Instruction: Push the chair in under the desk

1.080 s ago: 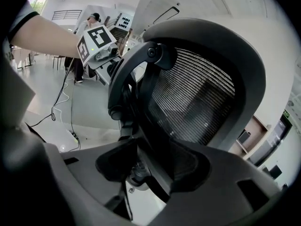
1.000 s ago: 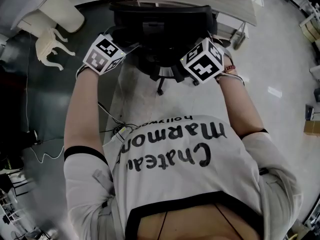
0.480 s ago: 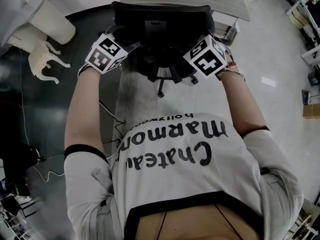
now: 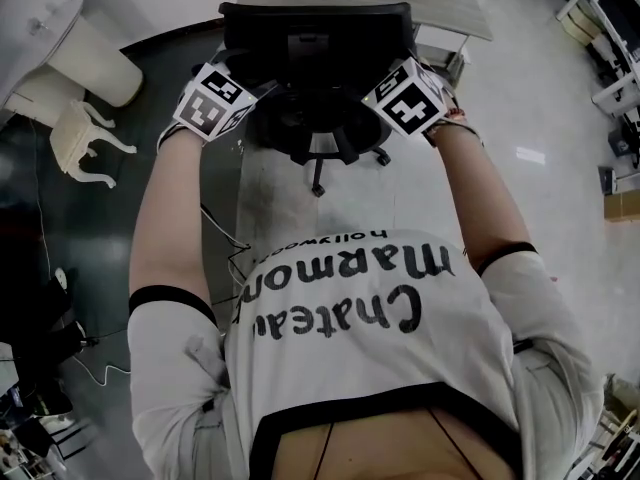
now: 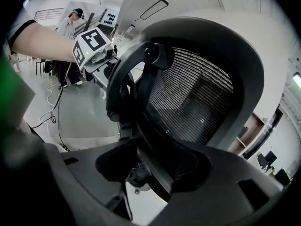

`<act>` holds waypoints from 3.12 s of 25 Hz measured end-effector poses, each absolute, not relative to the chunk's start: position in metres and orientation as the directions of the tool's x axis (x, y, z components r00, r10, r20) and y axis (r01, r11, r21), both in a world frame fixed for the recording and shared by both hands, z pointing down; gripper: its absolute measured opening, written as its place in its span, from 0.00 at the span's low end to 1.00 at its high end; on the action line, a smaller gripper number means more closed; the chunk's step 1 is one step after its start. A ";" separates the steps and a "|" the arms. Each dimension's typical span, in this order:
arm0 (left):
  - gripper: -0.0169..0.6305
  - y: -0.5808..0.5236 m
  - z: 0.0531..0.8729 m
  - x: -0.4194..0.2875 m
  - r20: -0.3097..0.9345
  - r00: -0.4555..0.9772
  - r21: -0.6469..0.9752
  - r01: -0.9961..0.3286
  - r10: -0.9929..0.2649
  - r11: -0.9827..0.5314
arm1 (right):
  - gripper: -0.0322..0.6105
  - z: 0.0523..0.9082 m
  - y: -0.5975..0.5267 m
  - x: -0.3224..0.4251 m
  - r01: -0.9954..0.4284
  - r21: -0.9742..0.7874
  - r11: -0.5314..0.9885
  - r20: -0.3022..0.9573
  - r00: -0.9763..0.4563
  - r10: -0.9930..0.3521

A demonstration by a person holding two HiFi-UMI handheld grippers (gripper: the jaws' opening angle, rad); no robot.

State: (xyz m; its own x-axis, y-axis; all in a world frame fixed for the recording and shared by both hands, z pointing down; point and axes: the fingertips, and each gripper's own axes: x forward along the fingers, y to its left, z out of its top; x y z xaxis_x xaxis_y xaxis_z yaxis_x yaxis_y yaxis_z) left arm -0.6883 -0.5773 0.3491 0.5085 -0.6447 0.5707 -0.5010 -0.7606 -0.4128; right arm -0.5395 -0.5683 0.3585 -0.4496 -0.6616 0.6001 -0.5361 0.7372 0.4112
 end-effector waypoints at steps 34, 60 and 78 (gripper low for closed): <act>0.41 -0.600 0.346 -0.695 0.528 0.522 -0.443 -0.502 -0.669 -0.742 | 0.40 0.357 -0.586 -0.548 -0.539 0.408 0.737 0.604 -0.446 -0.661; 0.12 -0.475 0.256 -0.678 0.031 0.647 0.080 -0.761 -0.762 -0.644 | 0.39 0.361 -0.593 -0.544 -0.527 0.408 0.746 0.605 -0.455 -0.653; 0.05 -0.378 0.249 -0.636 0.034 0.565 0.193 -0.813 -0.824 -0.549 | 0.40 0.355 -0.587 -0.546 -0.590 0.411 0.695 0.533 -0.463 -0.708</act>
State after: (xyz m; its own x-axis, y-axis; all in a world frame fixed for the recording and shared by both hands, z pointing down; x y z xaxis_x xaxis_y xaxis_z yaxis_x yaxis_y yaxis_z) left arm -0.6361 -0.3779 0.2486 0.5652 -0.8242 0.0344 -0.8129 -0.5494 0.1929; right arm -0.5461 -0.5868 0.3549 -0.4633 -0.7082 0.5328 -0.5898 0.6951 0.4111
